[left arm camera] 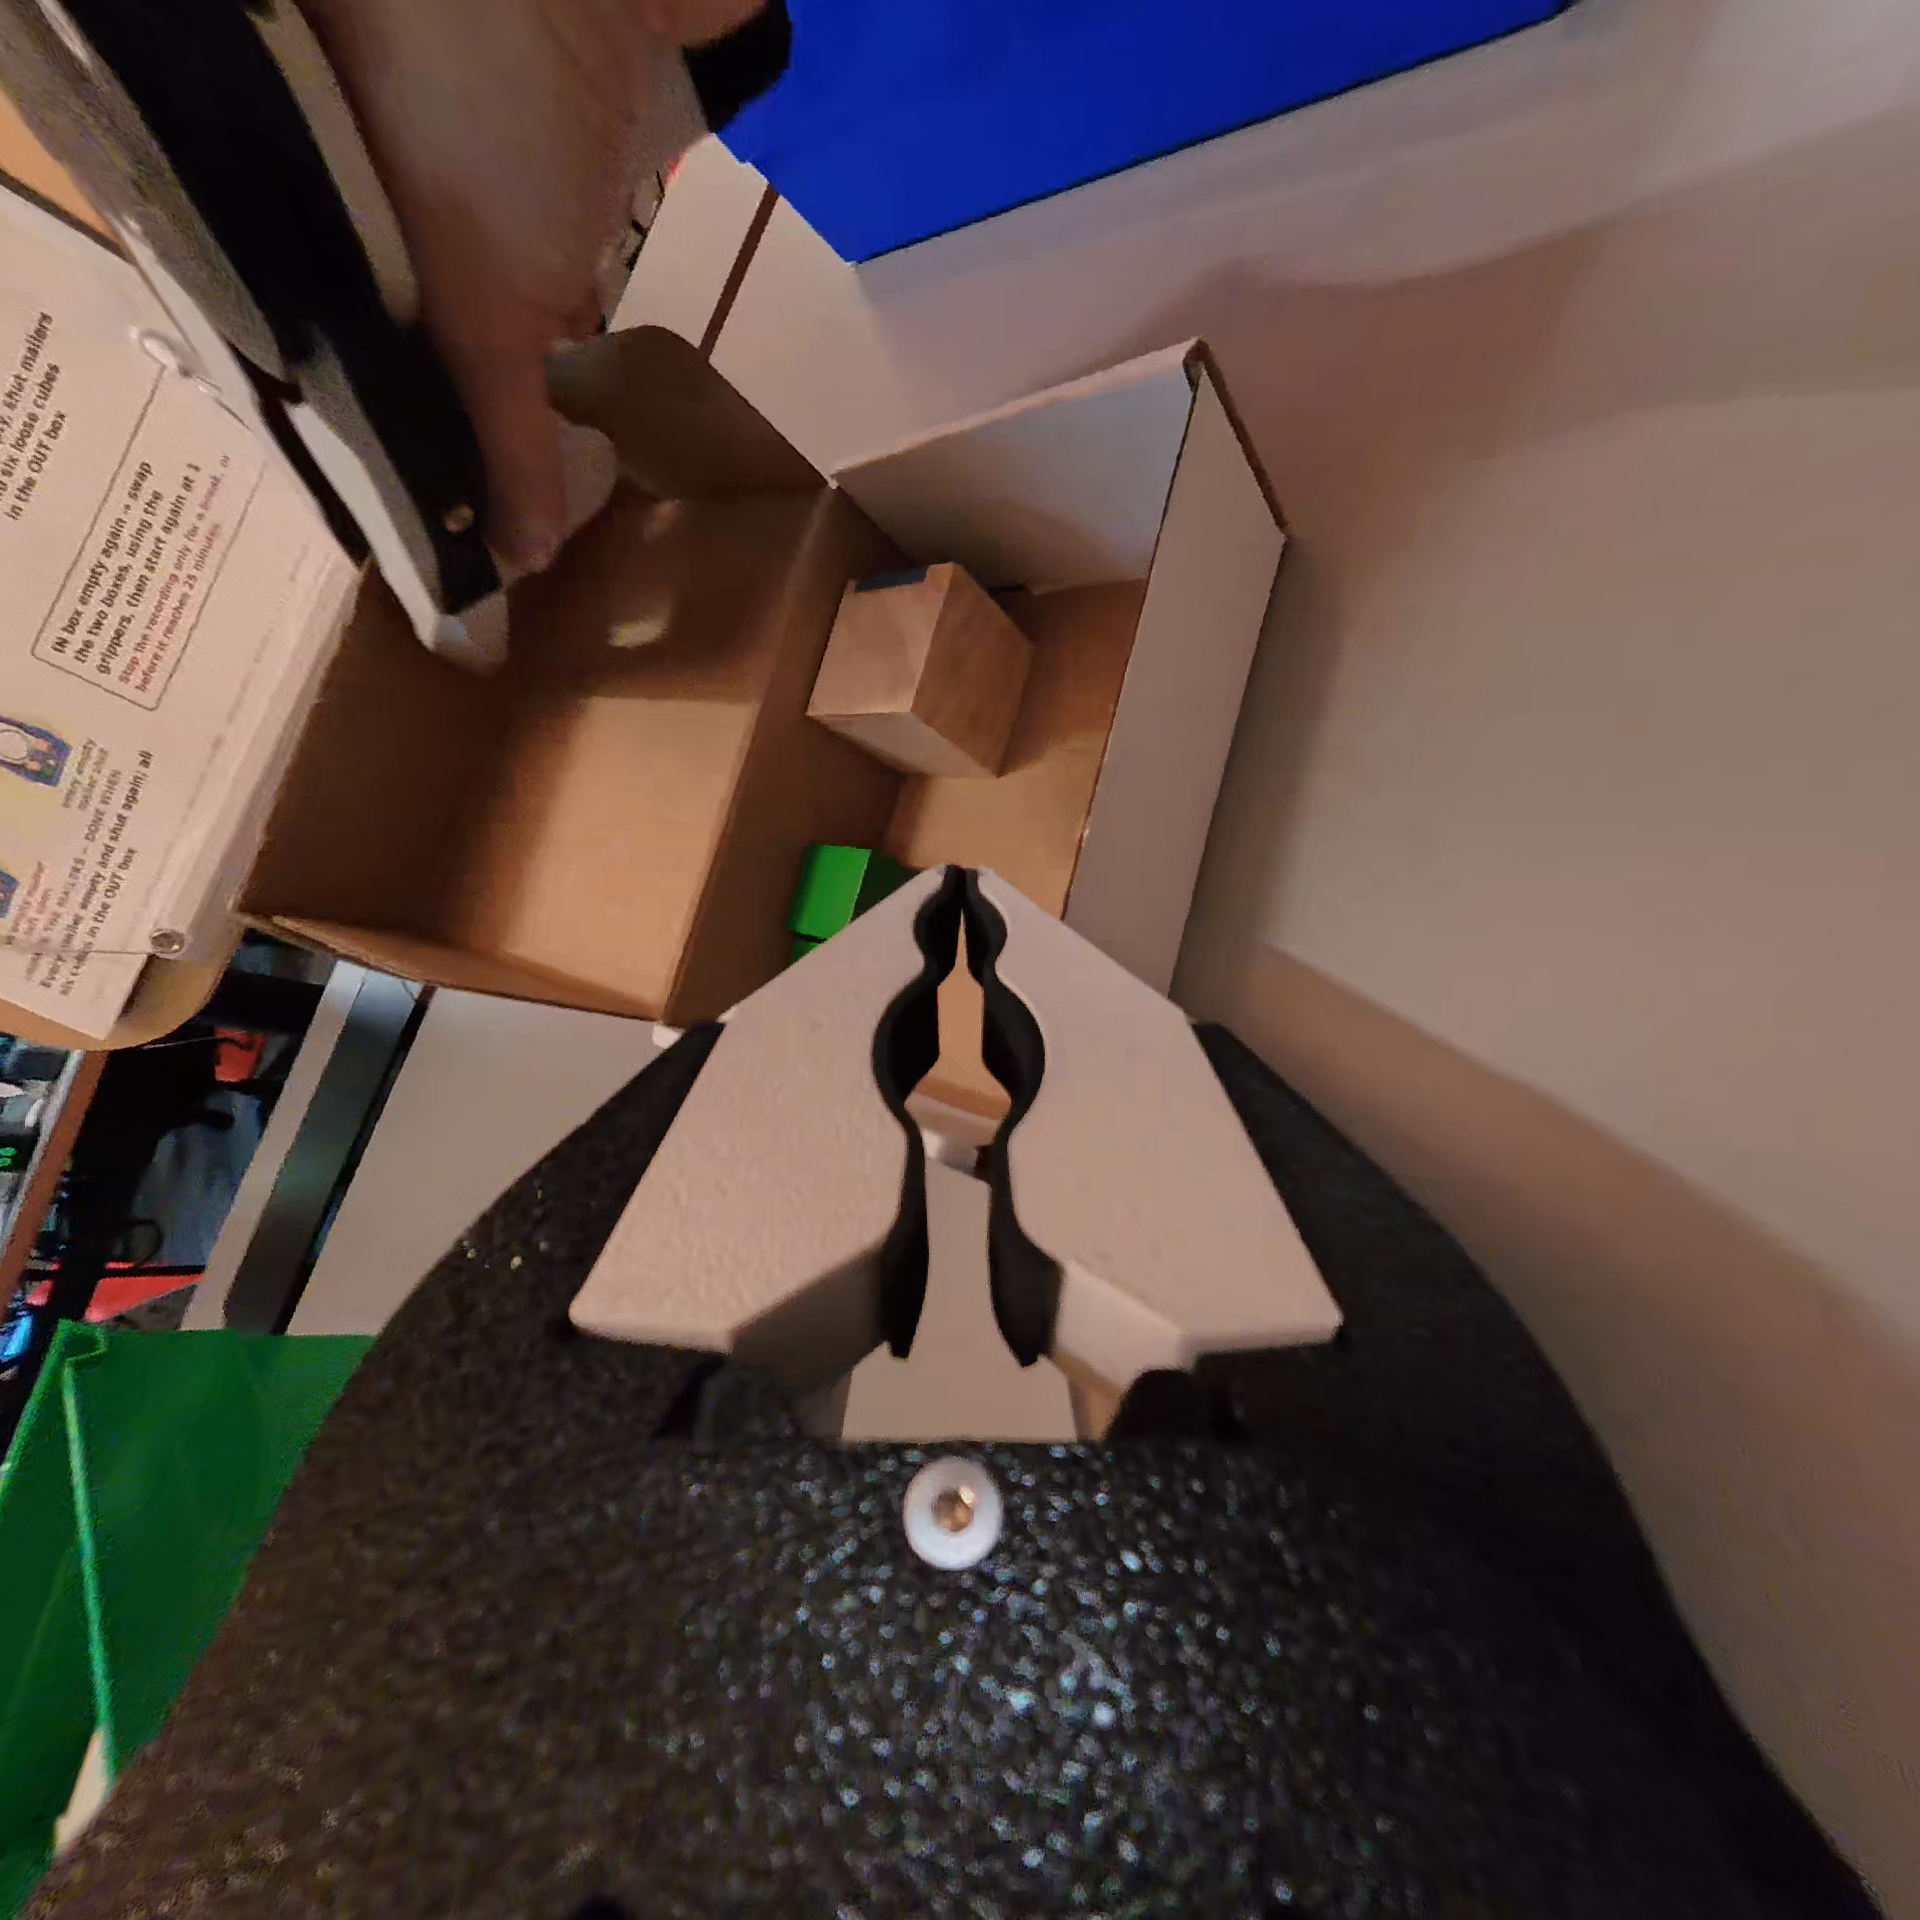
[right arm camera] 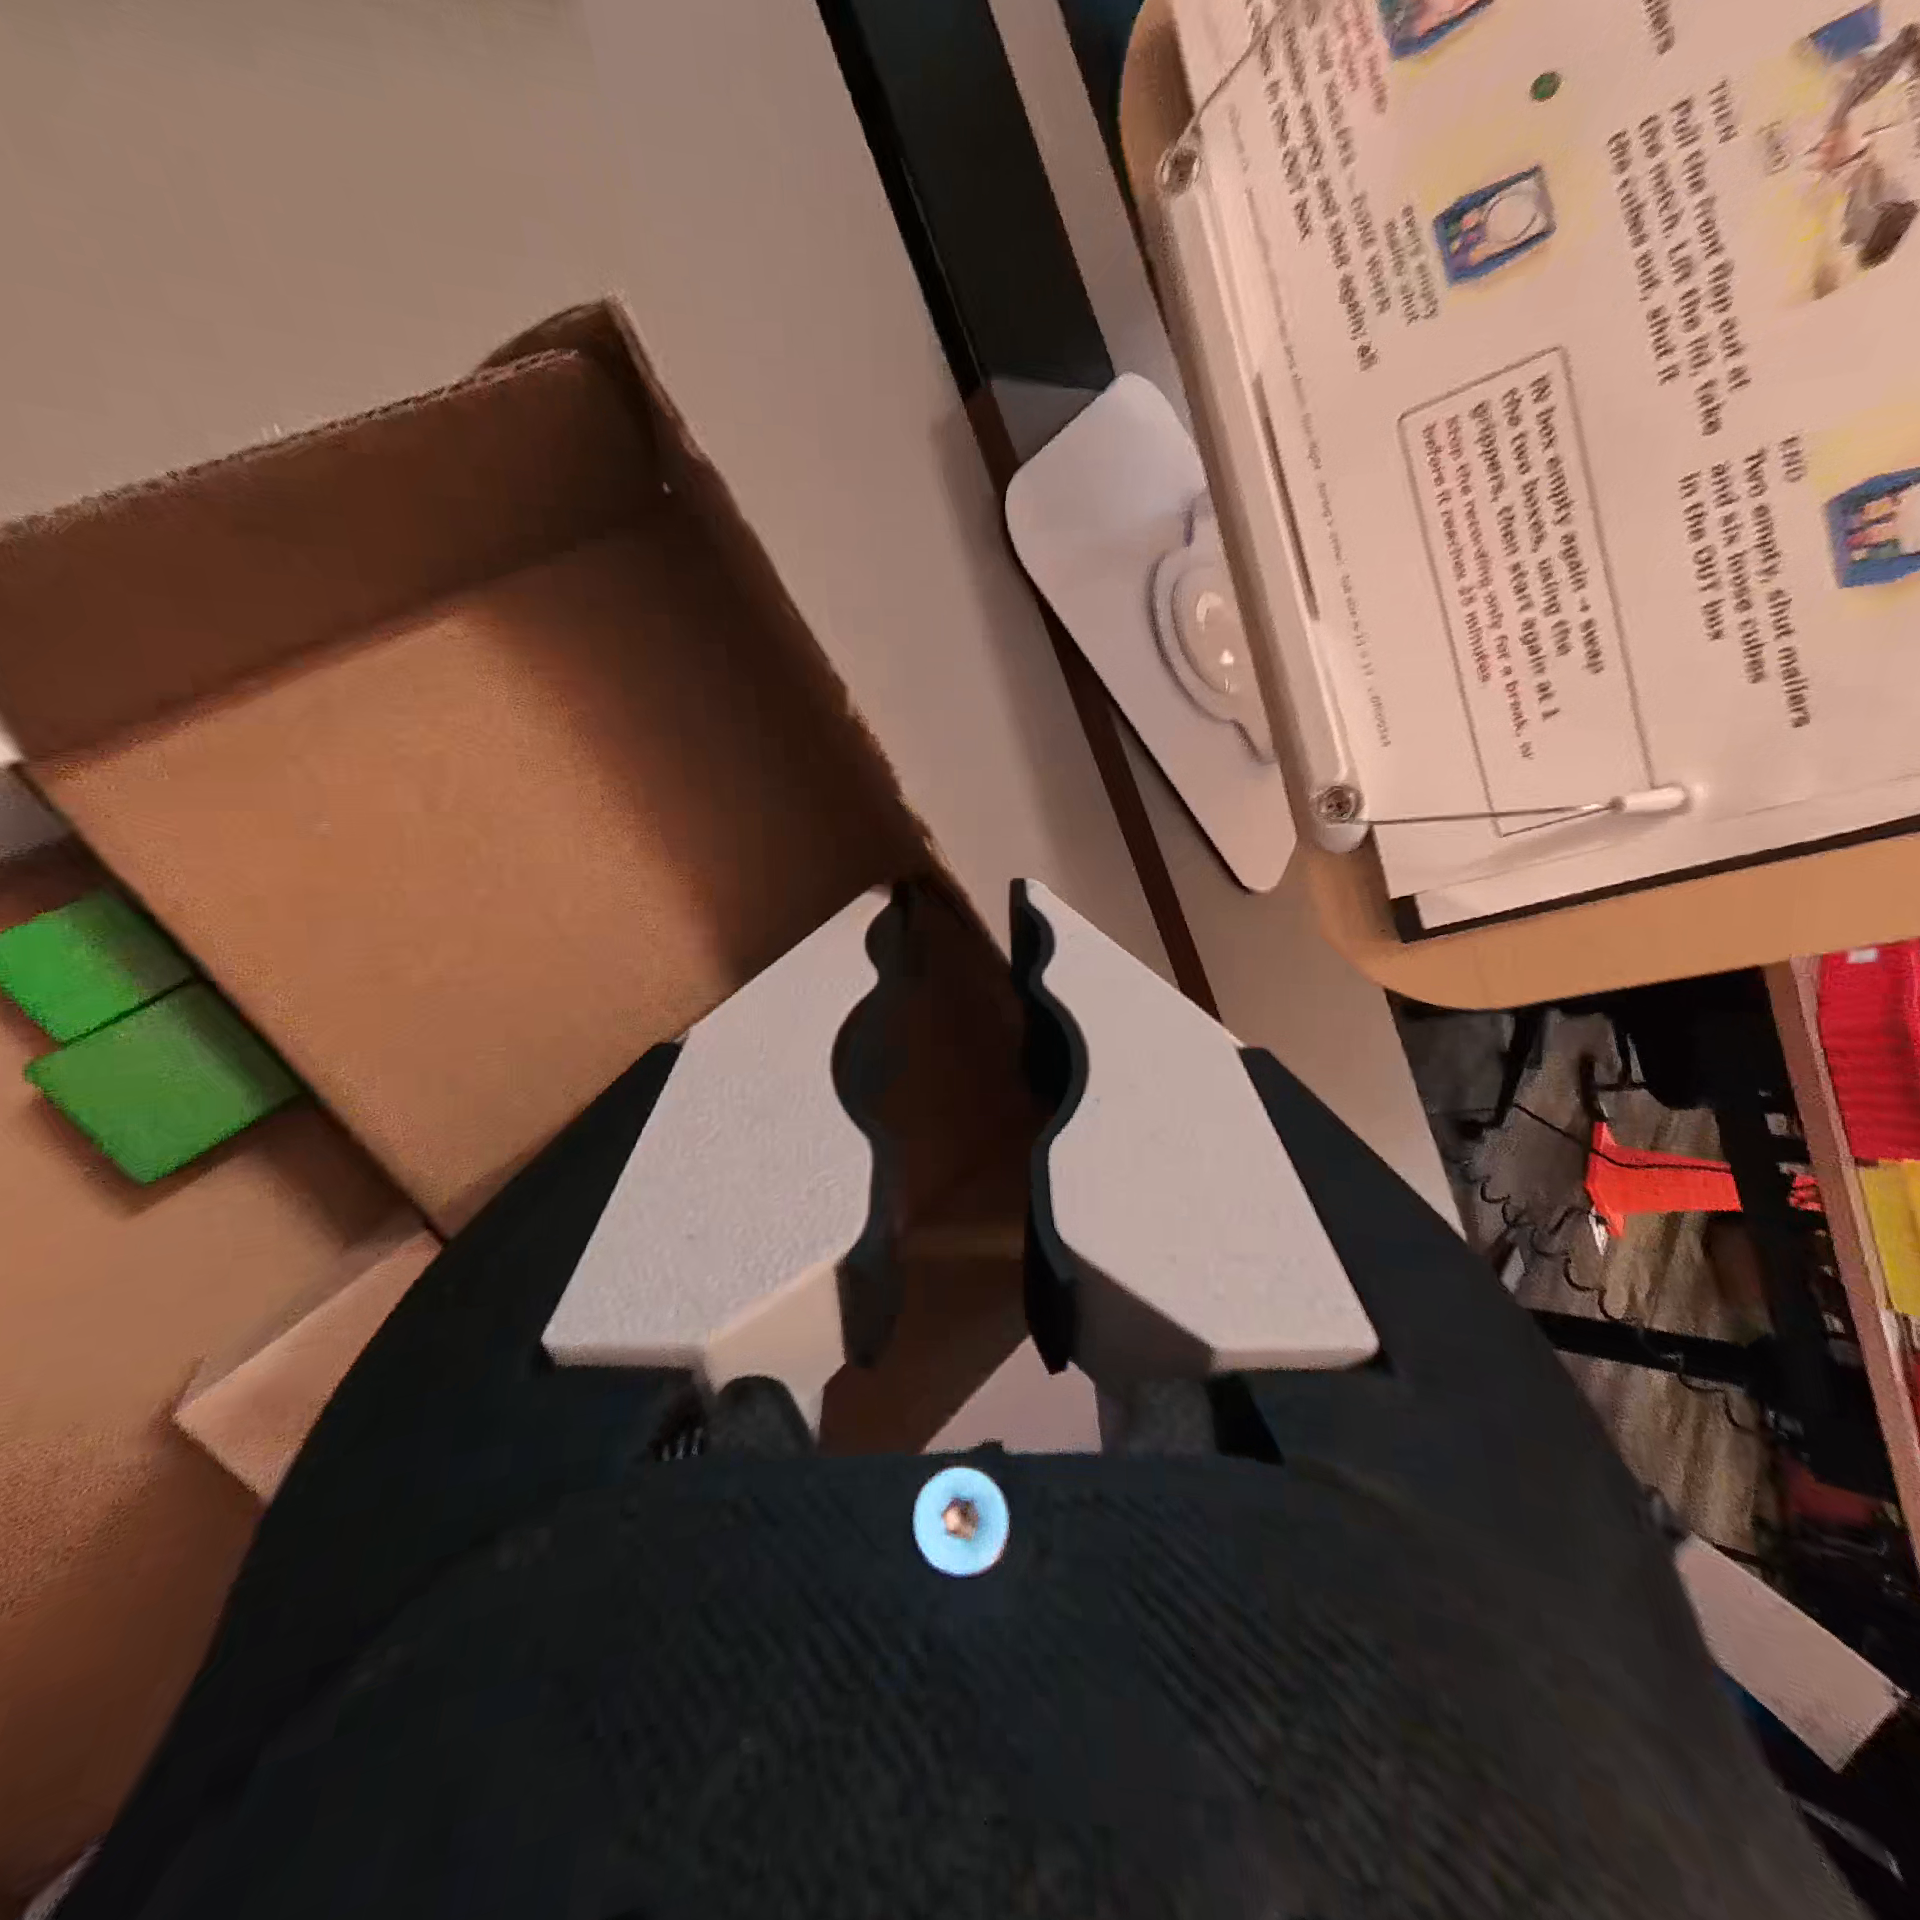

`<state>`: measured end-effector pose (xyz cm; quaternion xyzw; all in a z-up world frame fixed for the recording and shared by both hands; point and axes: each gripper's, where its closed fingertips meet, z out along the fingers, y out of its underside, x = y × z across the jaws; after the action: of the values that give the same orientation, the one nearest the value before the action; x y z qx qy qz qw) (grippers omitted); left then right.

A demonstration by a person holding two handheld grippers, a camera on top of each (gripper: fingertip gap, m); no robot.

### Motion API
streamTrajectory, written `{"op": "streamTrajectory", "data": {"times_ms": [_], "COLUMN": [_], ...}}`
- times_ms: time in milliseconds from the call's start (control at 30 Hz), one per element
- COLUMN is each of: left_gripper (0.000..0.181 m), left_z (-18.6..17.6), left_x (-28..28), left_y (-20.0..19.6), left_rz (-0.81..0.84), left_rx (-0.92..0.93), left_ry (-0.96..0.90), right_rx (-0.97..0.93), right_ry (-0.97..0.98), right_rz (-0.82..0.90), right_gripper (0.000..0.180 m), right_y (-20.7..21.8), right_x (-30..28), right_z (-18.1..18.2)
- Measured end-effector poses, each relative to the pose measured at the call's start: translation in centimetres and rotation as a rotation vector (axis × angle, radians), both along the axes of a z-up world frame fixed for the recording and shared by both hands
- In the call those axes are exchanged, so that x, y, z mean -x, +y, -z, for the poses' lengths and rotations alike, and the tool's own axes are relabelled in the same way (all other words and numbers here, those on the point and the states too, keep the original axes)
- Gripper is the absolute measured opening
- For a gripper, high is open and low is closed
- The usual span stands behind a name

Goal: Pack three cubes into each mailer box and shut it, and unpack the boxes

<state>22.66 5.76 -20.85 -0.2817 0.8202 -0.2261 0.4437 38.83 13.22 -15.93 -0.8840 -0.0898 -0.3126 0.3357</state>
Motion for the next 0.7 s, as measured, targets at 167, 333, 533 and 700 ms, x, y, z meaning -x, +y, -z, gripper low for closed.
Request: {"op": "streamTrajectory", "data": {"times_ms": [167, 333, 533, 700], "left_gripper": [0.0, 0.022, 0.028, 0.007], "left_z": [-0.3, -2.6, -1.2, 1.3], "left_x": [0.0, 1.5, 3.6, 2.7], "left_y": [-0.1, -0.4, 0.1, -0.2], "left_rz": [0.047, 0.217, 0.353, 0.303], "left_rx": [0.126, 0.415, 0.375, 0.265], "left_ry": [0.0, 0.077, 0.263, 0.32], "right_rx": [-0.015, -0.115, 0.022, 0.037], "right_ry": [-0.045, 0.187, 0.534, 0.692], "right_rz": [0.007, -0.051, 0.039, 0.283], "right_gripper": [0.038, 0.077, 0.064, 0.065], "right_y": [-0.2, -2.6, -8.7, -9.4], "right_x": [1.3, 7.9, 13.8, 11.9], "right_z": [-1.7, -5.9, -3.3, 1.3]}}
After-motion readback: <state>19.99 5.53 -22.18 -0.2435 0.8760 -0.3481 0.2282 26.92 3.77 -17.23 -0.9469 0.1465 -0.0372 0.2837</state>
